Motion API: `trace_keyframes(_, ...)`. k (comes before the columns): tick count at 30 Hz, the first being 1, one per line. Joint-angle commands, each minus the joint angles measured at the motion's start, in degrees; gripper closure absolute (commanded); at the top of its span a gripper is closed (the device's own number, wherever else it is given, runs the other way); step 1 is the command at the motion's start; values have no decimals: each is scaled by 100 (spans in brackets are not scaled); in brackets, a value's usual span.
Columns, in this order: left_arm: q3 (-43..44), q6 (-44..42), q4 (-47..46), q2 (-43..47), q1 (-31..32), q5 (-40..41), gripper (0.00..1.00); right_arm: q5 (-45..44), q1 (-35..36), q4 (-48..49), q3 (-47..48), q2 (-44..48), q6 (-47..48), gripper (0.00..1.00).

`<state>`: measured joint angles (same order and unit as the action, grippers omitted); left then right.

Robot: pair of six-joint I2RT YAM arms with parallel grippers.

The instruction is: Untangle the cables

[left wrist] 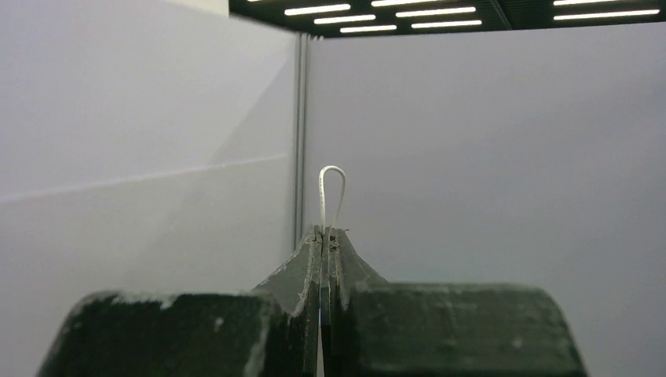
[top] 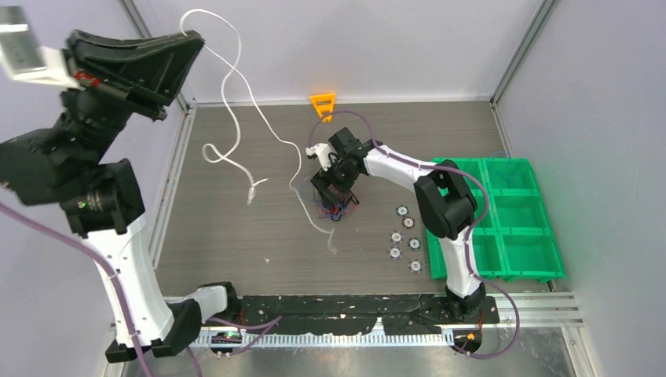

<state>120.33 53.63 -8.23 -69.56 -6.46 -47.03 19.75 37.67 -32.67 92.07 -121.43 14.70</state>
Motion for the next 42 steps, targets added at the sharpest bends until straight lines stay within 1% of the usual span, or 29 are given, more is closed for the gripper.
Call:
trace_keyframes(1, -1305, 168, 12, 42, -7, -244, 100, 596, -160, -278, 305, 1142, 456, 9)
trace_keyframes(4, -1959, 217, -186, 164, 77, -429, 100, 1028, -381, -121, 161, 1797, 675, 5)
trace_keyframes(7, -2390, 288, -387, 242, 168, -520, 100, 1521, -518, -349, 633, 2084, 658, 2)
trace_keyframes(9, -2545, 272, -435, 288, 212, -558, 100, 1815, -554, -518, 1040, 2242, 406, 1)
trace_keyframes(10, -2609, 265, -453, 302, 229, -567, 100, 1920, -558, -494, 1142, 2359, 131, 1)
trace_keyframes(11, -2664, 248, -459, 317, 239, -579, 100, 2161, -554, -407, 1310, 2413, -81, 1)
trace_keyframes(12, -2711, 234, -460, 323, 241, -593, 100, 2259, -536, -137, 1369, 2521, -521, 3)
trace_keyframes(13, -2747, 233, -460, 321, 242, -597, 100, 2353, -512, 9, 1488, 2568, -705, 4)
trace_keyframes(14, -2782, 228, -458, 325, 255, -594, 100, 2369, -446, 266, 1545, 2650, -971, 5)
trace_keyframes(17, -2790, 193, -438, 296, 303, -609, 100, 2326, -322, 823, 1852, 2728, -1331, 5)
trace_keyframes(20, -2755, 96, -300, 251, 435, -635, 100, 2002, -269, 1280, 2095, 2739, -1740, 5)
trace_keyframes(24, -2703, -96, -46, 252, 588, -625, 100, 1626, -63, 1616, 2685, 2599, -1680, 5)
trace_keyframes(26, -2668, -144, 44, 243, 595, -639, 100, 1746, 58, 1719, 2982, 2523, -1617, 5)
trace_keyframes(27, -2634, -169, 94, 237, 766, -663, 100, 1819, 135, 1781, 3044, 2509, -1557, 5)
trace_keyframes(28, -2596, -186, 134, 232, 806, -688, 100, 2019, 166, 1807, 3100, 2514, -1527, 5)
trace_keyframes(31, -2542, -190, 127, 206, 899, -806, 100, 2389, 307, 1842, 3026, 2616, -1369, 5)
trace_keyframes(35, -2620, -130, 3, 251, 976, -900, 100, 2553, 423, 1922, 2772, 2684, -1433, 5)
trace_keyframes(37, -2707, 29, -208, 273, 980, -928, 100, 2528, 496, 1928, 2633, 2660, -1458, 5)
trace_keyframes(40, -2745, 378, -668, 251, 987, -915, 100, 2290, 700, 1635, 2446, 2527, -1082, 5)
trace_keyframes(42, -2652, 466, -743, 201, 1006, -875, 100, 2151, 797, 1501, 2270, 2371, -937, 5)
